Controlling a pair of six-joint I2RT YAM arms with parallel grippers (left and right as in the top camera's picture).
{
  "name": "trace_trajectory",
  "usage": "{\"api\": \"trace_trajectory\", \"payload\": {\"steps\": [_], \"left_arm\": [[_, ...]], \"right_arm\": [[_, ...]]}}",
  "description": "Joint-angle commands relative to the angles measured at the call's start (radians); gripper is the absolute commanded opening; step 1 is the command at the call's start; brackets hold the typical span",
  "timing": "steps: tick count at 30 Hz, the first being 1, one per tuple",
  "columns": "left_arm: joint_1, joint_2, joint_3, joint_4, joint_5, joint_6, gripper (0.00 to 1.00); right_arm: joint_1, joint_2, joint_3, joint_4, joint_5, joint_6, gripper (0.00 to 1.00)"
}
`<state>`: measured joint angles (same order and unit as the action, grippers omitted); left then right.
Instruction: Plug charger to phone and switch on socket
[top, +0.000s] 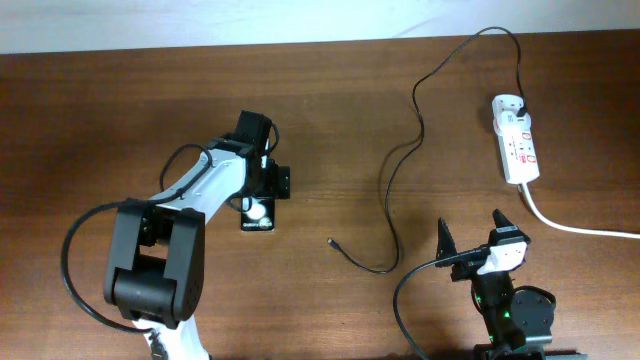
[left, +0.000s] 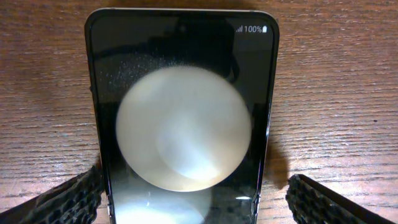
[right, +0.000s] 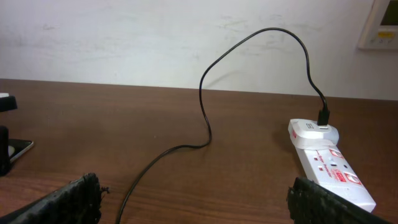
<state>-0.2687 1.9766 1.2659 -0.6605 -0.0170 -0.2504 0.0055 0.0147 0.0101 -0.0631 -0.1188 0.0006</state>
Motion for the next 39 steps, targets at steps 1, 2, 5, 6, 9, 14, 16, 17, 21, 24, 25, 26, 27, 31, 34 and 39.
{"api": "trace_trajectory", "payload": {"steps": [1, 2, 5, 6, 9, 14, 16, 17, 21, 24, 25, 26, 27, 31, 34, 39], "left_arm": [[0.003, 0.001, -0.018, -0.006, -0.011, 0.006, 0.99], [0.003, -0.005, -0.018, -0.006, -0.016, 0.006, 0.99], [0.003, -0.004, -0.019, -0.006, -0.017, 0.007, 0.99], [0.003, -0.004, -0.02, -0.006, -0.016, 0.013, 0.99], [0.001, -0.002, -0.032, -0.006, -0.017, 0.013, 0.99], [0.001, 0.0, -0.072, 0.016, -0.017, 0.013, 0.99], [0.001, 0.0, -0.103, 0.056, -0.017, 0.013, 0.99], [0.001, 0.0, -0.105, 0.058, -0.017, 0.013, 0.99], [0.001, -0.002, -0.102, 0.066, -0.013, 0.013, 1.0], [0.002, -0.039, -0.06, 0.046, -0.014, 0.013, 0.99], [0.002, -0.079, -0.049, 0.046, -0.016, 0.013, 0.99], [0.002, -0.112, -0.049, 0.041, -0.016, 0.013, 0.99], [0.002, -0.144, -0.049, 0.033, -0.017, 0.013, 0.99], [0.001, -0.173, -0.052, 0.032, -0.035, 0.013, 0.99], [0.001, -0.144, -0.055, 0.032, -0.035, 0.013, 0.99], [0.001, -0.039, -0.055, 0.051, -0.021, 0.012, 0.99]], "right_arm": [[-0.004, -0.007, -0.005, -0.005, -0.008, 0.003, 0.99], [-0.004, -0.007, -0.005, -0.005, -0.008, 0.003, 0.99], [-0.004, -0.007, -0.005, -0.005, -0.008, 0.003, 0.99], [-0.004, -0.007, -0.005, -0.005, -0.008, 0.003, 0.99], [-0.004, -0.007, -0.005, -0.005, -0.008, 0.003, 0.99], [-0.004, -0.007, -0.005, -0.005, -0.008, 0.003, 0.99], [-0.004, -0.007, -0.005, -0.005, -0.008, 0.003, 0.99], [-0.004, -0.007, -0.005, -0.005, -0.008, 0.003, 0.99], [-0.004, -0.007, -0.005, -0.005, -0.008, 0.003, 0.99], [-0.004, -0.007, -0.005, -0.005, -0.008, 0.003, 0.99], [-0.004, -0.007, -0.005, -0.005, -0.008, 0.003, 0.99], [-0.004, -0.007, -0.005, -0.005, -0.008, 0.003, 0.99], [-0.004, -0.007, -0.005, -0.005, -0.008, 0.003, 0.99], [-0.004, -0.007, -0.005, -0.005, -0.008, 0.003, 0.99], [-0.004, -0.007, -0.005, -0.005, -0.008, 0.003, 0.99], [-0.004, -0.007, -0.005, -0.005, -0.008, 0.003, 0.99]]}}
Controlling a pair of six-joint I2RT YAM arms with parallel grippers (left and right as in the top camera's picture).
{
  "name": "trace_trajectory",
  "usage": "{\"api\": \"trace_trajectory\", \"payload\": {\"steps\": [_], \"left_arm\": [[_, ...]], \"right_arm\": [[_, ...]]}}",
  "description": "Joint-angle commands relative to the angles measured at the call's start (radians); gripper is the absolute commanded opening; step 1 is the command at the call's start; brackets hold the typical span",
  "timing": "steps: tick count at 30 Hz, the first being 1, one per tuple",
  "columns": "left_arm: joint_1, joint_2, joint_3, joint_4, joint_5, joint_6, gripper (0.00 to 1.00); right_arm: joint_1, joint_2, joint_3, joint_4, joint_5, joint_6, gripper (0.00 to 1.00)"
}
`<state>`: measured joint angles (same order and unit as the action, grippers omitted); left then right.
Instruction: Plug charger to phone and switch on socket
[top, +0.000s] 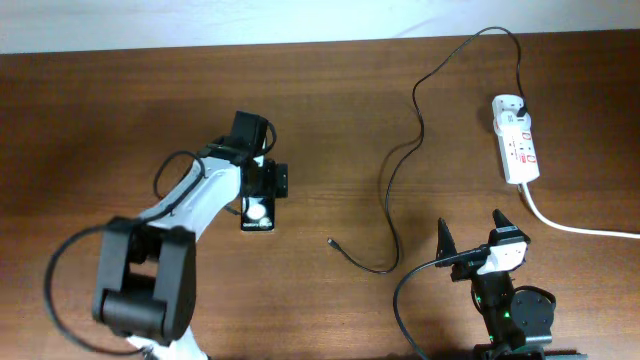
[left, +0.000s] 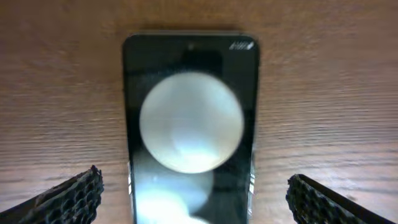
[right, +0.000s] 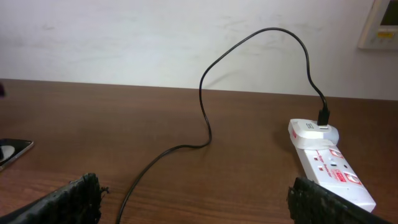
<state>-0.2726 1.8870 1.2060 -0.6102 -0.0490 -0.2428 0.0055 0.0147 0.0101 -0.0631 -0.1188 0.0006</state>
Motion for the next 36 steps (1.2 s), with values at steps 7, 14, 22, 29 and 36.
{"api": "trace_trajectory", "payload": {"steps": [7, 14, 22, 29, 36], "left_arm": [[0.005, 0.093, 0.005, -0.014, 0.058, 0.005, 0.99], [0.004, 0.095, 0.005, 0.006, 0.056, 0.005, 0.99], [-0.009, 0.095, -0.017, 0.024, 0.0, -0.014, 0.99], [-0.008, 0.095, -0.011, 0.018, 0.0, 0.039, 0.99], [-0.006, 0.095, -0.011, 0.019, 0.001, 0.039, 0.99]], "right_arm": [[-0.004, -0.007, -0.005, -0.005, -0.008, 0.003, 0.99], [-0.004, -0.007, -0.005, -0.005, -0.008, 0.003, 0.99], [-0.004, -0.007, -0.005, -0.005, -0.008, 0.003, 0.99], [-0.004, -0.007, -0.005, -0.005, -0.008, 0.003, 0.99], [-0.004, -0.007, -0.005, -0.005, -0.008, 0.003, 0.99]]}}
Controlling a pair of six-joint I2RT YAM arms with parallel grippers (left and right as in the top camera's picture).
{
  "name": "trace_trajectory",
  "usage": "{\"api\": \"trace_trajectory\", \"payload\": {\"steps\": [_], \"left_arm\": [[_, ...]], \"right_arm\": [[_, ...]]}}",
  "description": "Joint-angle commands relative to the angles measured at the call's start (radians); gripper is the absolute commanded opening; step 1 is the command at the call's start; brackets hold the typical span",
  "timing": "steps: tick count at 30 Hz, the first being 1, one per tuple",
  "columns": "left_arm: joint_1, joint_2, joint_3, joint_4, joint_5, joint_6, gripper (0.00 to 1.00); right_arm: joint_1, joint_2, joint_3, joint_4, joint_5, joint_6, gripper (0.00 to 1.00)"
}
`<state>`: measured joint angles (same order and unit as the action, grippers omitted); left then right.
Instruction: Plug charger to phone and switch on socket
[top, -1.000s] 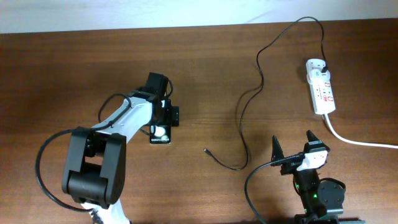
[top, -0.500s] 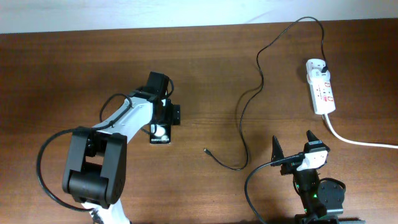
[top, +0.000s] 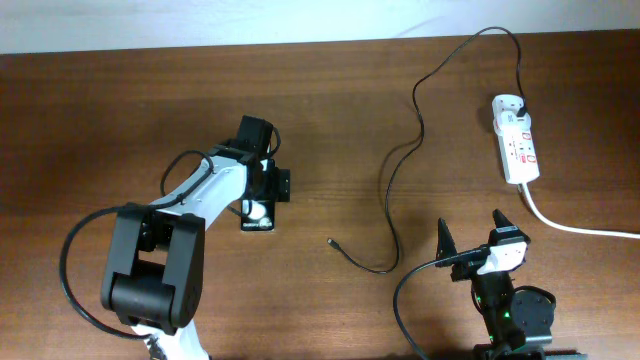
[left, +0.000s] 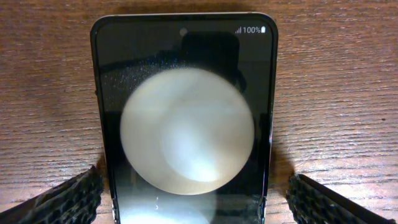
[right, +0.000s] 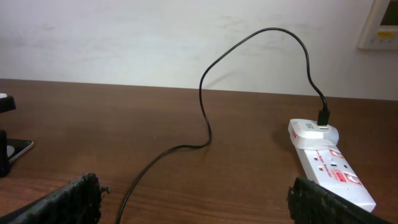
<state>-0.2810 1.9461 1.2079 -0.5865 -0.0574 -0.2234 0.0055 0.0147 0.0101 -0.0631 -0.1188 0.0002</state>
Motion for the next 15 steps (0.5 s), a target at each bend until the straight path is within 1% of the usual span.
{"api": "trace_trajectory", "payload": {"steps": [1, 2, 4, 10, 11, 13, 15], "left_arm": [[0.002, 0.036, -0.013, -0.005, 0.009, 0.019, 0.96], [0.002, 0.036, -0.013, -0.008, 0.009, 0.019, 0.9], [0.002, 0.036, -0.013, -0.007, 0.009, 0.019, 0.87], [0.001, 0.036, -0.013, -0.006, 0.01, 0.019, 0.84], [0.002, 0.036, -0.013, -0.005, 0.01, 0.019, 0.86], [0.001, 0.036, -0.013, -0.004, 0.01, 0.019, 0.99], [0.001, 0.036, -0.013, -0.003, 0.009, 0.019, 0.99]], "right_arm": [[-0.004, -0.007, -0.005, -0.005, -0.008, 0.004, 0.99], [-0.004, -0.007, -0.005, -0.005, -0.008, 0.004, 0.99], [-0.004, -0.007, -0.005, -0.005, -0.008, 0.004, 0.99], [-0.004, -0.007, -0.005, -0.005, -0.008, 0.004, 0.99], [-0.004, -0.007, -0.005, -0.005, -0.008, 0.004, 0.99], [-0.004, -0.007, -0.005, -0.005, -0.008, 0.004, 0.99], [-0.004, -0.007, -0.005, -0.005, -0.008, 0.004, 0.99]]}}
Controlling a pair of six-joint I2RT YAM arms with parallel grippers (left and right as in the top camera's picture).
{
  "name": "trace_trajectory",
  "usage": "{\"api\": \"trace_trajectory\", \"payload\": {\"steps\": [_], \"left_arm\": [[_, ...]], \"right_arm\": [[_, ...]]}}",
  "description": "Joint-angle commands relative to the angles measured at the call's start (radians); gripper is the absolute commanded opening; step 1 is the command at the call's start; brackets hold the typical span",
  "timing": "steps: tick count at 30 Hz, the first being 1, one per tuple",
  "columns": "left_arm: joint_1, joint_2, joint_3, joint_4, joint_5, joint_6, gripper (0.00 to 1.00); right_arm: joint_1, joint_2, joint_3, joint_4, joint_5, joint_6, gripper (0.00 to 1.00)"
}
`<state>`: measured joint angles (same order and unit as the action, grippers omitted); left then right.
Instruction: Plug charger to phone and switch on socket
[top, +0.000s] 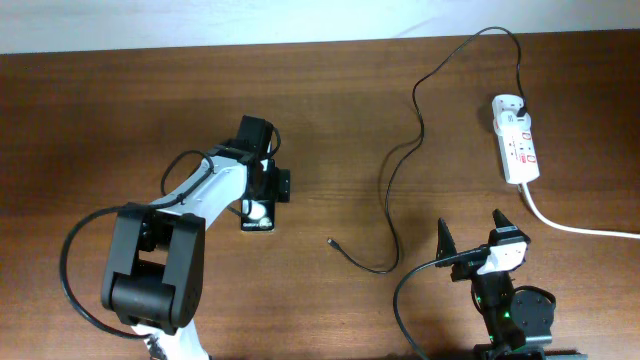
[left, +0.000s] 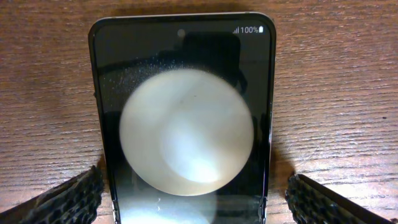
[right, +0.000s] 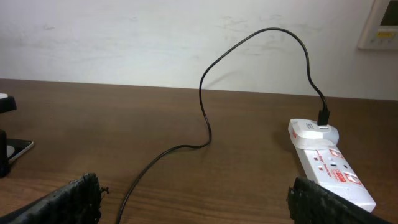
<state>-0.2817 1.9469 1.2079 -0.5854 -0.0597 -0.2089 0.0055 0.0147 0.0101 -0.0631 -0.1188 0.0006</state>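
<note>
A black phone (left: 183, 118) lies face up on the wooden table (top: 120, 90), its screen lit with "100%" and mirroring a round lamp. My left gripper (left: 194, 200) is open and low over it, one finger on each side of its near end. In the overhead view the left gripper (top: 262, 190) covers the phone's (top: 257, 215) far end. The black charger cable (top: 390, 190) runs from an adapter (top: 510, 104) in the white power strip (top: 518, 148) to a loose plug (top: 331, 241). My right gripper (top: 472, 233) is open and holds nothing, near the front edge.
The strip's white mains lead (top: 575, 229) runs off to the right. In the right wrist view the cable (right: 205, 118) arches high over the table before the white wall, and the power strip (right: 329, 165) lies at right.
The left gripper has barely shifted over the phone. The cable, the power strip and the right arm are where they were.
My left gripper was open and low astride the phone. It then stood higher, with the whole phone small in its view. By the last moment it was low astride the phone again, as it is now. The right arm and cable never moved.
</note>
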Motion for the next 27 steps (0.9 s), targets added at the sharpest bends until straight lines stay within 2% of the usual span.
{"api": "trace_trajectory", "payload": {"steps": [1, 3, 5, 6, 7, 13, 21, 26, 27], "left_arm": [[0.002, 0.035, -0.013, -0.001, 0.011, 0.005, 0.99], [0.002, 0.035, -0.013, -0.001, 0.011, 0.005, 0.98], [0.002, 0.035, -0.013, 0.001, 0.011, 0.005, 0.84], [0.002, 0.035, -0.013, 0.001, 0.011, 0.005, 0.84], [0.002, 0.035, -0.013, 0.0, 0.011, 0.005, 0.78], [0.002, 0.035, -0.012, -0.008, 0.016, -0.011, 0.72], [0.002, 0.035, 0.0, -0.021, 0.018, -0.026, 0.74], [0.002, 0.035, 0.0, -0.025, 0.018, -0.026, 0.82], [0.002, 0.035, 0.0, -0.025, 0.018, -0.025, 0.87]], "right_arm": [[-0.004, -0.007, -0.005, -0.005, -0.008, 0.003, 0.99], [-0.004, -0.007, -0.005, -0.005, -0.008, 0.003, 0.99], [-0.004, -0.007, -0.005, -0.005, -0.008, 0.003, 0.99], [-0.004, -0.007, -0.005, -0.005, -0.008, 0.003, 0.99], [-0.004, -0.007, -0.005, -0.005, -0.008, 0.003, 0.99], [-0.004, -0.007, -0.005, -0.005, -0.008, 0.003, 0.99], [-0.004, -0.007, -0.005, -0.005, -0.008, 0.003, 0.99], [-0.004, -0.007, -0.005, -0.005, -0.008, 0.003, 0.99], [-0.004, -0.007, -0.005, -0.005, -0.008, 0.003, 0.99]]}}
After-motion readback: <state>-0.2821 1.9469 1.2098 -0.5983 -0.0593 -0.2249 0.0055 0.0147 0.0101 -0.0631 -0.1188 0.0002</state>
